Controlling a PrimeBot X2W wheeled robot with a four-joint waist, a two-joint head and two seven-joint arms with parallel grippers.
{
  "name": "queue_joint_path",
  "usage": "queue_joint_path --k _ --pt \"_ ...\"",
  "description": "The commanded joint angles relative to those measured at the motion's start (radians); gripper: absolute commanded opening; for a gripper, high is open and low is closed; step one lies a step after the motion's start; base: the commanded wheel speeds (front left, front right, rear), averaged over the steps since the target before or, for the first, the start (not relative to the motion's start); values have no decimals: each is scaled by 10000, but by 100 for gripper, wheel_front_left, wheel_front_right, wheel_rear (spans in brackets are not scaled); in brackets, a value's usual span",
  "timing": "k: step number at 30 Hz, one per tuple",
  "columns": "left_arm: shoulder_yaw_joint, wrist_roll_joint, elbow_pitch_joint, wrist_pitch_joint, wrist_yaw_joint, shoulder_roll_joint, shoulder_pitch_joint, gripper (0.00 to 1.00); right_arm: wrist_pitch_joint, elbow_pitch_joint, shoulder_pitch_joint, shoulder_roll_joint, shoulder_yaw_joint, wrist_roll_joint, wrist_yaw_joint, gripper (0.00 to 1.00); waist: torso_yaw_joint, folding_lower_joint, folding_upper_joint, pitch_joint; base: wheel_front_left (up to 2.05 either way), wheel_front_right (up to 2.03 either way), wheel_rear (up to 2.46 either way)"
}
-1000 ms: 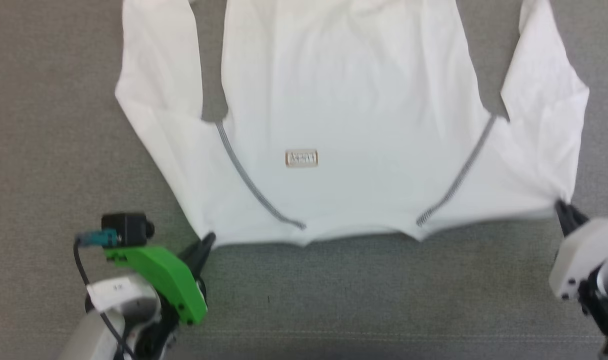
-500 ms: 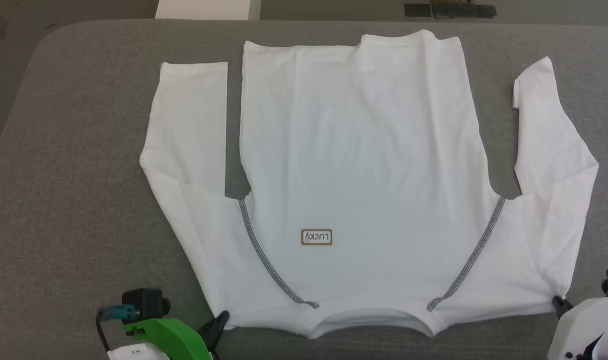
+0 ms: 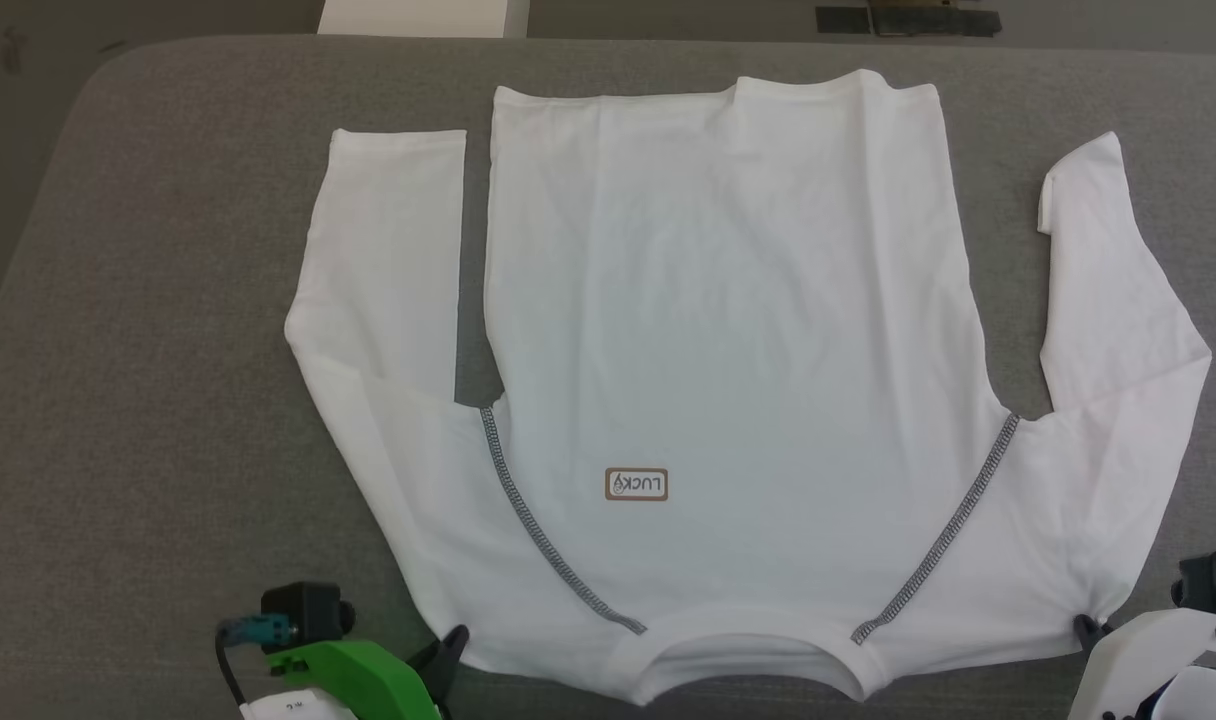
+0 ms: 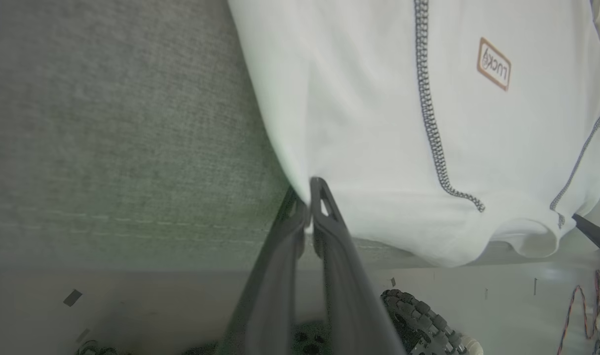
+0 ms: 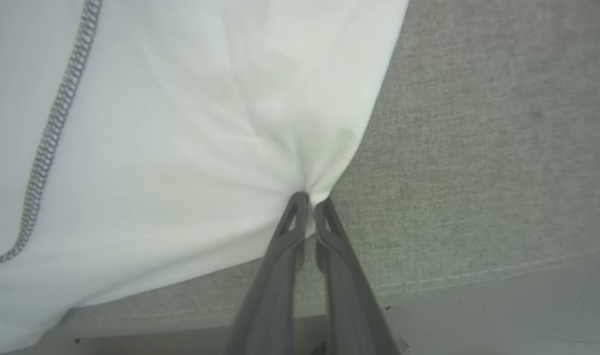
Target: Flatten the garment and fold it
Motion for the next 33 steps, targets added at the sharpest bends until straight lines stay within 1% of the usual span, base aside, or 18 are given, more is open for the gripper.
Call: queue_joint_path --k 1,3,7,13,16,19,21,24,28,29,33 --pt "38 106 20 -104 -37 -44 -170 100 -63 116 -134 80 147 71 -13 100 28 1 0 -39 0 0 0" --pt "89 77 -86 -213 -56 -68 -153 100 -253 -199 -53 81 66 164 -13 100 48 1 0 -107 0 0 0" --pt "311 192 -554 -584 29 48 -58 100 -883 -1291 233 81 -213 162 -13 100 48 1 0 -269 0 0 0" --pt "1085 554 -1461 -1672 195 318 -298 100 -2324 -2899 459 81 -116 15 -13 100 -42 1 0 -280 0 0 0" --pt "1470 935 -1537 -2172 148 669 -883 100 -3165 -3402 315 81 86 -63 -13 100 -149 1 0 -54 0 0 0" --pt "1751 1225 -1303 -2411 -33 1079 -1759 100 -3916 -3668 48 81 384 -254 -13 100 -259 1 0 300 0 0 0" --pt "1878 1411 -945 -2333 -199 1471 -2572 100 -4370 -3742 -204 81 614 -386 -13 100 -350 1 0 647 0 0 0" --pt "2003 1582 -396 -2002 -350 1983 -3746 100 -4727 -3760 -567 81 865 -467 -13 100 -488 1 0 1172 0 0 0" --pt "1994 1781 465 -1113 -539 2737 -5395 100 -4990 -3792 -1116 81 1162 -484 -13 100 -762 1 0 1948 0 0 0" --pt "2010 1824 843 -675 -565 3017 -6201 100 -5074 -3810 -1379 81 1253 -455 -13 100 -905 1 0 2339 0 0 0" --pt "1937 1868 1405 283 -568 3426 -7591 100 -5224 -3850 -1814 81 1416 -356 -13 100 -1231 1 0 3104 0 0 0"
